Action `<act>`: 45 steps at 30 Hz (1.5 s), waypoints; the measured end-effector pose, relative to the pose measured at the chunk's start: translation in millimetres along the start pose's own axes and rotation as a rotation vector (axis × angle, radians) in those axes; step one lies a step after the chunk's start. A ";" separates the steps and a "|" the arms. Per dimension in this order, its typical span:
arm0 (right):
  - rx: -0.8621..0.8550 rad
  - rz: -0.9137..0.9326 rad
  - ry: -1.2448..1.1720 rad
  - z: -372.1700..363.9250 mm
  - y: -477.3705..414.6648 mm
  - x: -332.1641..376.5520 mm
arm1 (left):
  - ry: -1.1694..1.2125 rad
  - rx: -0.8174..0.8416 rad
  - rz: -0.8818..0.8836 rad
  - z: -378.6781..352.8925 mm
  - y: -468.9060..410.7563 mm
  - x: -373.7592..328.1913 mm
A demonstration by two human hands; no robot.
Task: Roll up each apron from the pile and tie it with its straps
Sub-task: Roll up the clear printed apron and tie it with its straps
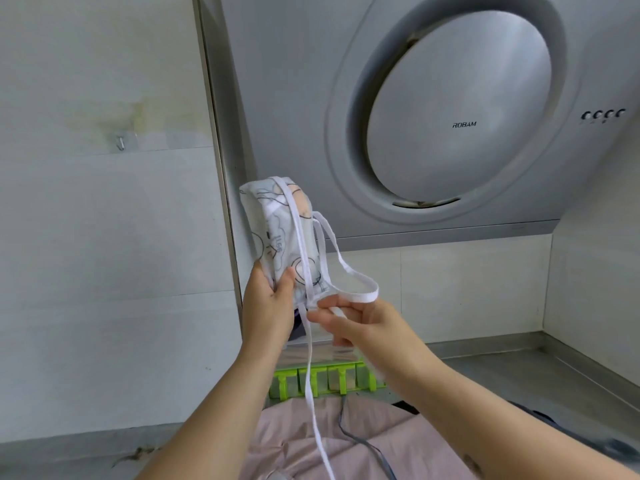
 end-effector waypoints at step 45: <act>-0.287 -0.041 -0.427 53.7 -44.0 9.7 | 0.238 0.320 0.174 -5.1 32.5 -1.0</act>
Point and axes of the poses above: each hand's wrist, its own y-axis away from the middle knuckle, its own z-axis out of the back of the hand, x = y × z, the point moved 3 cm from there along -y, towards the middle knuckle, and after that the axes turned 6 degrees about y, right-handed, at the moved point
